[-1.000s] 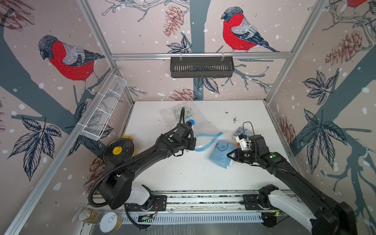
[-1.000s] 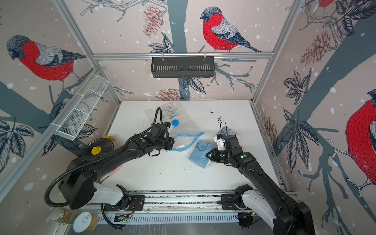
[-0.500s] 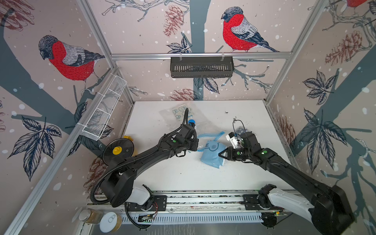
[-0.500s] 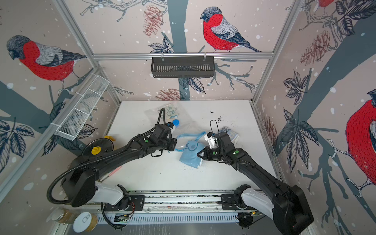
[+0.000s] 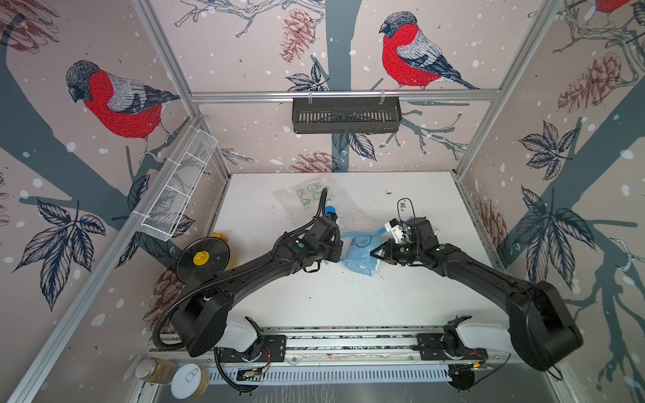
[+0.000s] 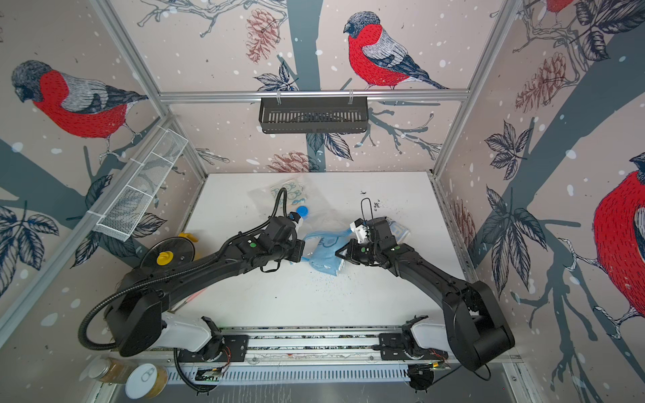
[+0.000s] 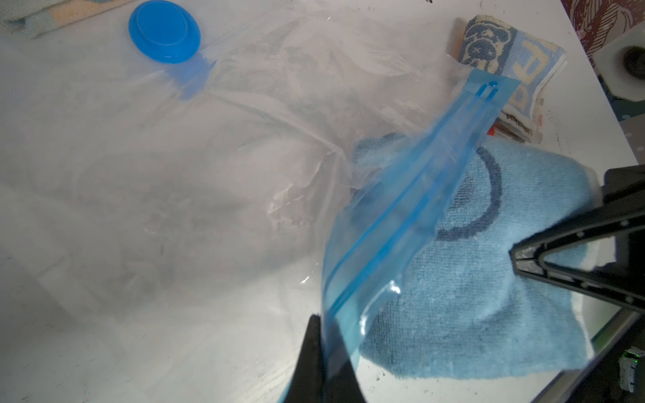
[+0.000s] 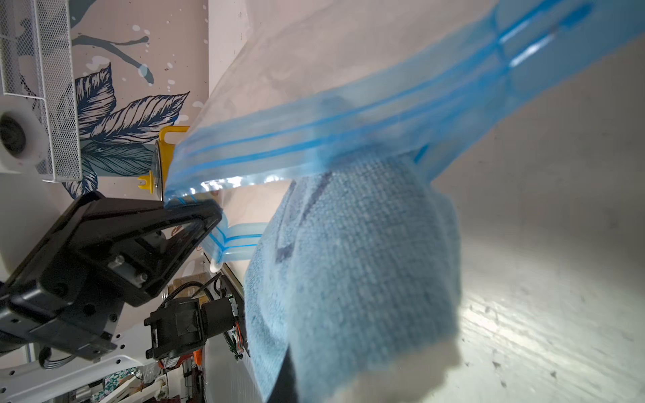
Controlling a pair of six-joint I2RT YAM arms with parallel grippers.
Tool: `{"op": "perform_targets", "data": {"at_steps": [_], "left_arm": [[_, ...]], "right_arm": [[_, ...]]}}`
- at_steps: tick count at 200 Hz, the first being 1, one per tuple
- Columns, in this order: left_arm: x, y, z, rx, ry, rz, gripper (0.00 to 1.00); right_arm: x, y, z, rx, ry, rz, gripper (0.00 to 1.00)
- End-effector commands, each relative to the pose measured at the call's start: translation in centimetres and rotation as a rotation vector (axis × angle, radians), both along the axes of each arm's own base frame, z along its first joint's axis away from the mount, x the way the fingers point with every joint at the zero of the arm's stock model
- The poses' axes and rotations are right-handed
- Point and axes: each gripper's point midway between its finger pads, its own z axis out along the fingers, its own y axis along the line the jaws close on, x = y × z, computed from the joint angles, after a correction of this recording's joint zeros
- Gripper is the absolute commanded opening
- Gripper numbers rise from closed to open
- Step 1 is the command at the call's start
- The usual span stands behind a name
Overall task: Place the folded towel into the vacuum bag
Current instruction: Place the towel in the vacuum bag.
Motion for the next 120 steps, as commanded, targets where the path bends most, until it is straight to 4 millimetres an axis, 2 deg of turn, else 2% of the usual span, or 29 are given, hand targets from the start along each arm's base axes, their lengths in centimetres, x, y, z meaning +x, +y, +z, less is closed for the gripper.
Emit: {"op": "perform_targets", "data": {"at_steps": [1,42,91,120], "left_arm": [[-0.2,-0.4,0.1,-0.026,0.007,0.006,0.0],[-0.5,-1.3,-0.3,-0.025,0.019,-0.011,0.0],[-0.5,-1.8,-0.3,-0.034,0.023,-0.016,0.0],[-0.5,-2.1,0.0,-0.053,0.024,-0.019,0.0]], "right_arm": [[1.5,0.4,1.5,0.052,-0.04,-0.026,0.0],[2.7,0.3,2.2,0.09,-0.036,-0.064,0.0],[3.2,0.5,3.9,0.136,-0.051,-0.069,0.0],[3.2,0.6,3.2,0.14,-0.036,-0.085,0.0]]}}
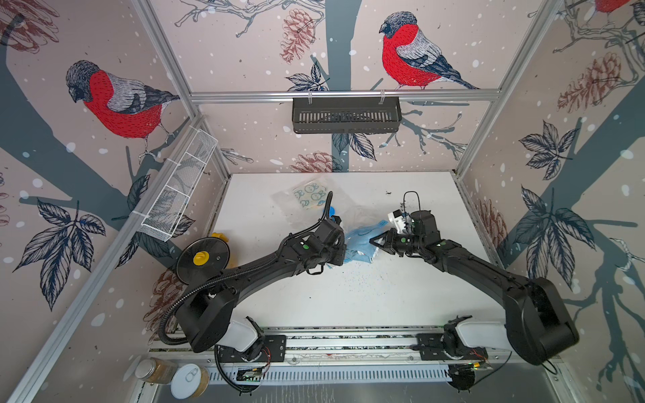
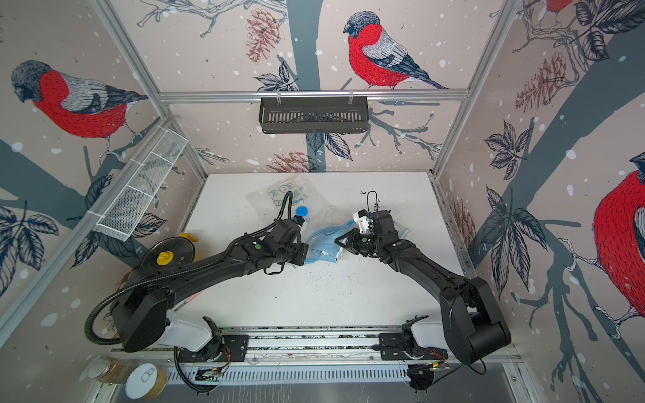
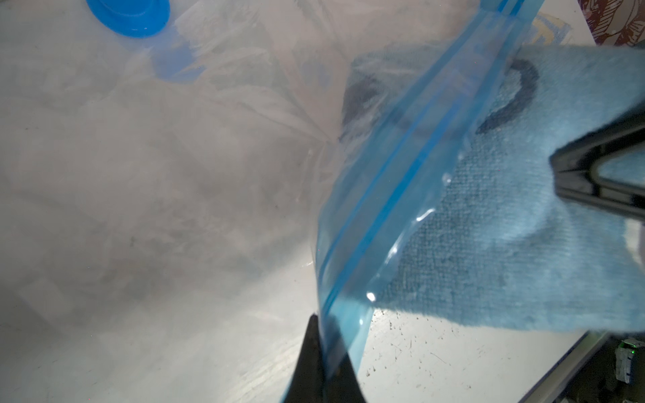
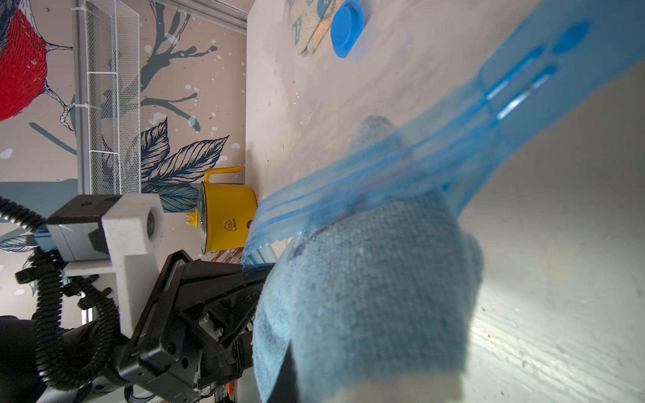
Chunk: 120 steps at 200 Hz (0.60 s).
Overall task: Place the folded towel into the vacuum bag
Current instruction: Place the towel in the vacuum bag.
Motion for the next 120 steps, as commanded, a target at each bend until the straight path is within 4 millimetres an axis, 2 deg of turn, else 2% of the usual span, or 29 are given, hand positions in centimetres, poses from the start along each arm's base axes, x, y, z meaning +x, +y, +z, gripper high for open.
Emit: {"op": "perform_targets", "data": {"at_steps": [1,53,91,120], "left_arm": [[0.4,-1.0,1.0,-0.053,-0.012,-0.002,0.0],[0.3,-1.6,1.5,-0.069,-0.015,-0.01,0.0],[0.0,-2.1,0.9,-0.079,-0.001,-0.017,0.0],[-0.2,-2.4,0.6,-0.096,0.01,-0.015,0.0]], "right_arm": [[0.4,0.3,0.4,0.031,-0.019,-0.01,0.0],[0.5,0.9,-3.5,-0.034,0.032,-0.064,0.01],[1.0,2.4,-4.1,-0.036,0.029,-0.084,0.08],[1.4,2.8,-4.7,-0.029,0.05,-0.119,0.13]]}}
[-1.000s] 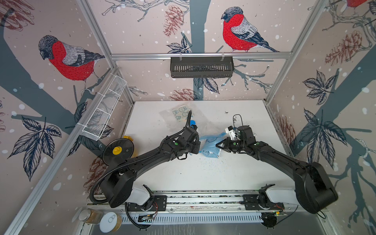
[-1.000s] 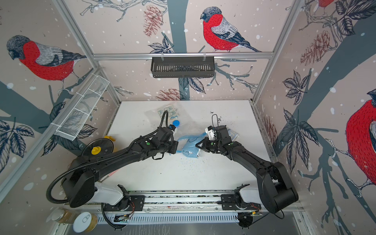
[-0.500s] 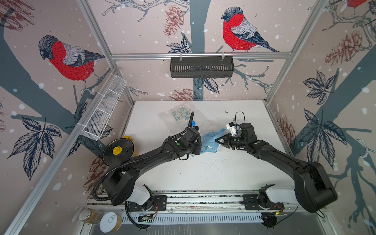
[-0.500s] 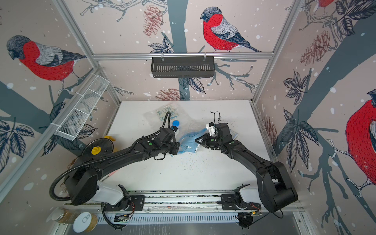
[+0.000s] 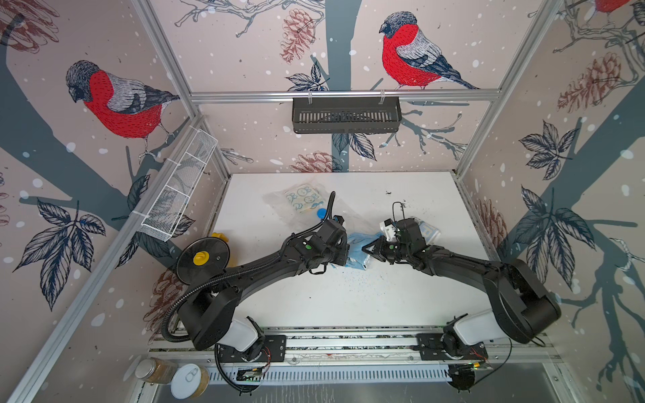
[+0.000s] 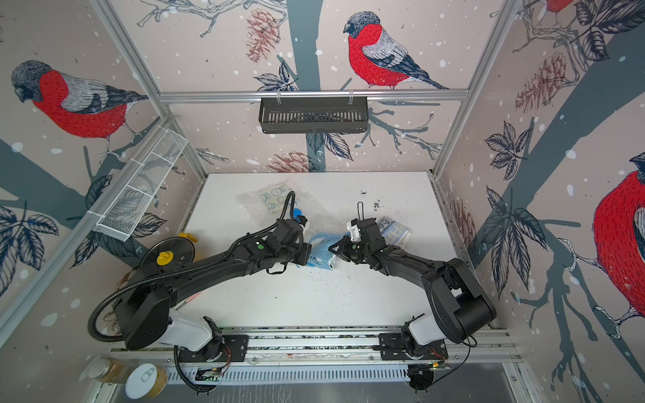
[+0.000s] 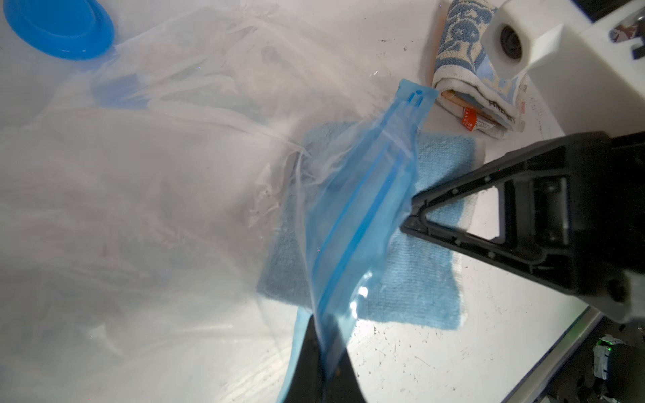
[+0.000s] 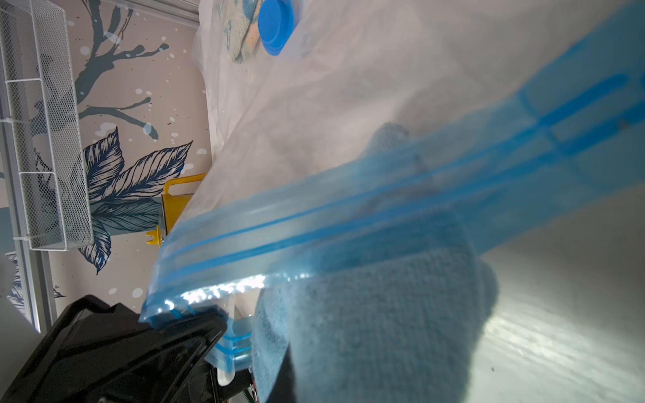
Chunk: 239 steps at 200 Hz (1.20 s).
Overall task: Place the folded towel into the vacuum bag
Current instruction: Place the towel in the vacuum bag.
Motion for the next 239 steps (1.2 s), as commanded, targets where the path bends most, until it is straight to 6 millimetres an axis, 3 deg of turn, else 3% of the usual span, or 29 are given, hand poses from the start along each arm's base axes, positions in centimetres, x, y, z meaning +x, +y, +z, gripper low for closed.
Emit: {"op": "perform_targets", "data": {"at_steps": [1,21,78,132,160,177,199,239], "left_arm": [[-0.1,-1.1,0.5,-0.061,0.003,-0.006,0.0],[-0.2,-1.1,0.4,-0.062,0.006,-0.008,0.0],[-0.4,-0.8,0.0,-0.052,0.007,-0.007,0.0],[-0.2,-1.4,0.6,-0.069,0.002,-0.014,0.0],[-0.1,-1.7,0.4,-0.074,0.01,-0.021,0.0],[-0.1,-1.8,0.4,-0.075,0.013,-0.024,0.0],[-0.1,-1.7,0.5,-0.073,0.012,-0.022,0.0],[-0.1,-1.7,0.5,-0.071,0.011,-0.022,0.0]], "right_arm": [[1.6,0.3,0.8,0.027,-0.036,-0.064,0.13],[1.8,0.3,1.0,0.04,-0.034,-0.087,0.12],[2.8,0.1,4.1,0.094,-0.084,-0.117,0.1],[1.9,1.5,0.6,0.034,-0.021,-0.094,0.16],[1.7,2.9,-0.1,0.033,-0.014,-0.075,0.28],[1.8,3.0,-0.5,0.015,-0.01,-0.078,0.5],[1.9,1.7,-0.7,-0.04,-0.018,-0.113,0.67],[1.8,-2.7,0.2,-0.184,-0.048,-0.224,0.75]]}}
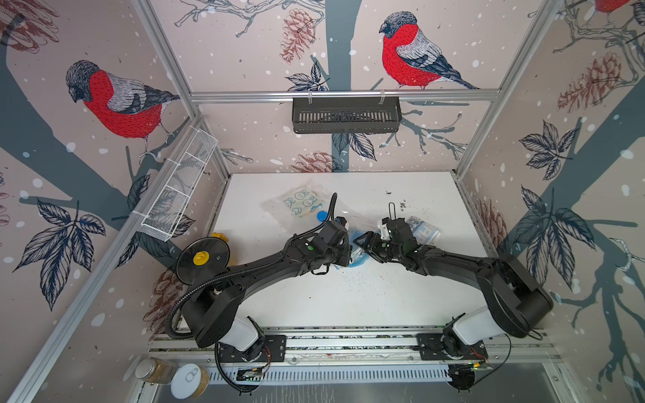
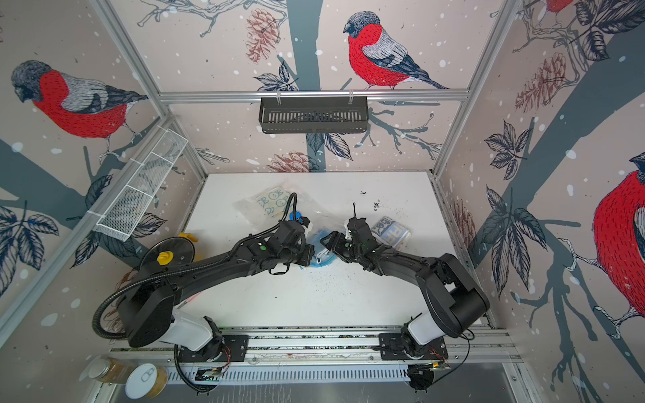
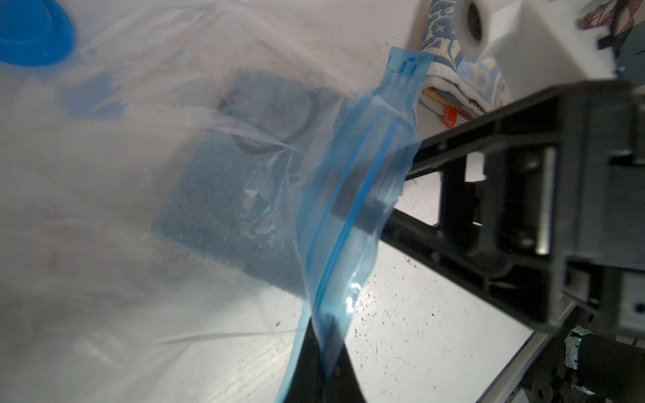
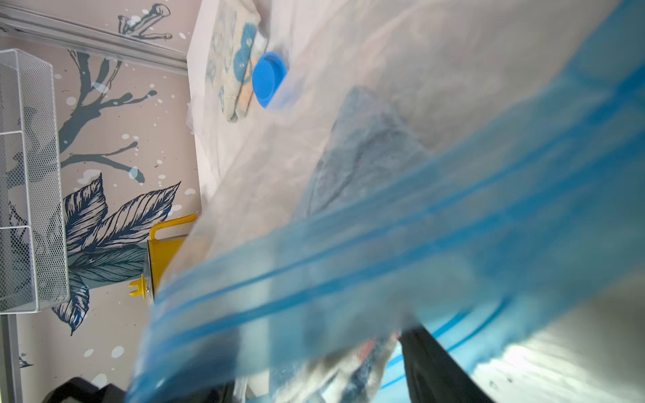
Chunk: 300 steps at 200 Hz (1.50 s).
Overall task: Place the folded towel into the vacuum bag
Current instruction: Place the towel in the vacuum bag.
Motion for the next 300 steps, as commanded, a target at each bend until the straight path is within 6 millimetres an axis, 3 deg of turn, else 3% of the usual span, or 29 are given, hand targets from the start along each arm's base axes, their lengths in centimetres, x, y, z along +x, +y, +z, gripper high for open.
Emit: {"op": "perform_targets", "data": {"at_steps": [1,21,40,99,135,172,218,248,300], "left_arm": [[0.2,-0.6,0.7,-0.027,-0.013,-0.003,0.0],[0.3,-0.9,0.8,-0.031,-0.01,-0.008,0.0],[0.4,-1.2,0.8,-0.032,-0.009,-0.011,0.0],[0.1,-1.6,0.4,-0.024,0.0,-0.022,0.0],[-0.2,-1.7,0.4,-0.024,0.0,-0.025,0.0],[-0.2,-1.5,0.7,-0.023,-0.01,-0.019,0.0],[-0.4,-1.3,0.3,-0.013,-0.006,-0.028,0.0],[-0.4,-1.5,0.2,-0.015,-0.008,-0.041,0.0],[-0.6,-1.5,0.3,-0.023,-0.009,-0.045,0.0]], "right_arm": [[0.1,-3.1,-0.4,-0.126,-0.011,-0.083,0.75],[-0.5,-4.7,-0.5,-0.159,0.001,-0.117,0.76],[-1.2,-4.8,-1.0,-0.149,0.013,-0.121,0.72],[-1.9,-0.6,-0.8,-0.057,0.001,-0.059,0.63],[-1.2,0.8,-2.6,-0.052,0.031,-0.046,0.51],[-0.8,-0.2,-5.3,-0.147,0.056,-0.076,0.33],[-0.4,-1.8,-5.5,-0.265,-0.006,-0.089,0.32],[-0.1,-0.2,-5.0,-0.218,-0.022,-0.053,0.28],[0.2,5.0,-5.2,-0.118,-0.009,0.038,0.26]]}}
